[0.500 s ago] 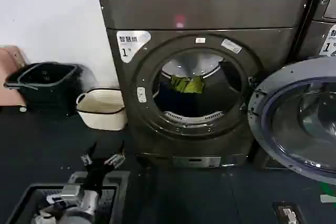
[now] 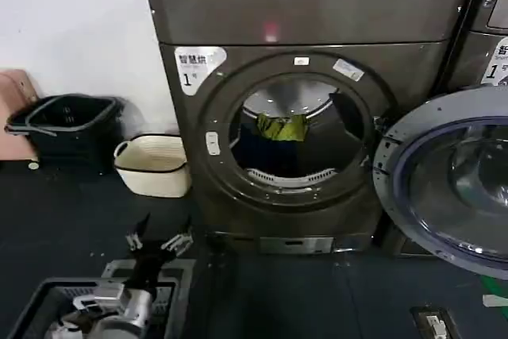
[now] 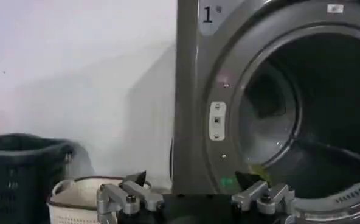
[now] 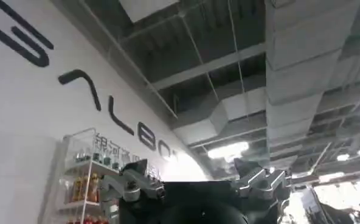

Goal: Grasp the clothes from the dryer.

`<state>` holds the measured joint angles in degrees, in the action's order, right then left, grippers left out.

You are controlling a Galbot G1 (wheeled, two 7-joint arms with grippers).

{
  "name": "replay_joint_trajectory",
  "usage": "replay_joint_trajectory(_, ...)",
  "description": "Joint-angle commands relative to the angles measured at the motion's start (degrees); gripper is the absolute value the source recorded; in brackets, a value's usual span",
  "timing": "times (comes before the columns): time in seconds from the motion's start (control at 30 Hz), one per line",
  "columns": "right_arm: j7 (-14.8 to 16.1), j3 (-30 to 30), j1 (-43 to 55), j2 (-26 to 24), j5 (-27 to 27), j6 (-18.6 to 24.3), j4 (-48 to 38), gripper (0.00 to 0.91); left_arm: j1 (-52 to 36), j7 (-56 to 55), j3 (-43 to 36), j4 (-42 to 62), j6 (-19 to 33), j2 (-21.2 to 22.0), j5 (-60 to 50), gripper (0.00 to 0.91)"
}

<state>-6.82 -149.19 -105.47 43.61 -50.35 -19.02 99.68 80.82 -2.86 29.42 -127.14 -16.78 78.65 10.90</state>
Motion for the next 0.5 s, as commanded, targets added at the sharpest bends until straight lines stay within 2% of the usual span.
replay_joint_trajectory(0.03, 0.3, 0.4, 0.3, 0.2, -0.6, 1.1, 0.2, 0.907, -0.6, 0.0, -0.3, 0.1, 0.2, 0.4, -0.7, 0.907)
replay_joint_trajectory(0.5, 0.6, 0.6, 0.8, 0.2, -0.6, 1.4, 0.2, 0.907, -0.7, -1.1, -1.9, 0.2, -0.1, 1.0, -1.8, 0.907)
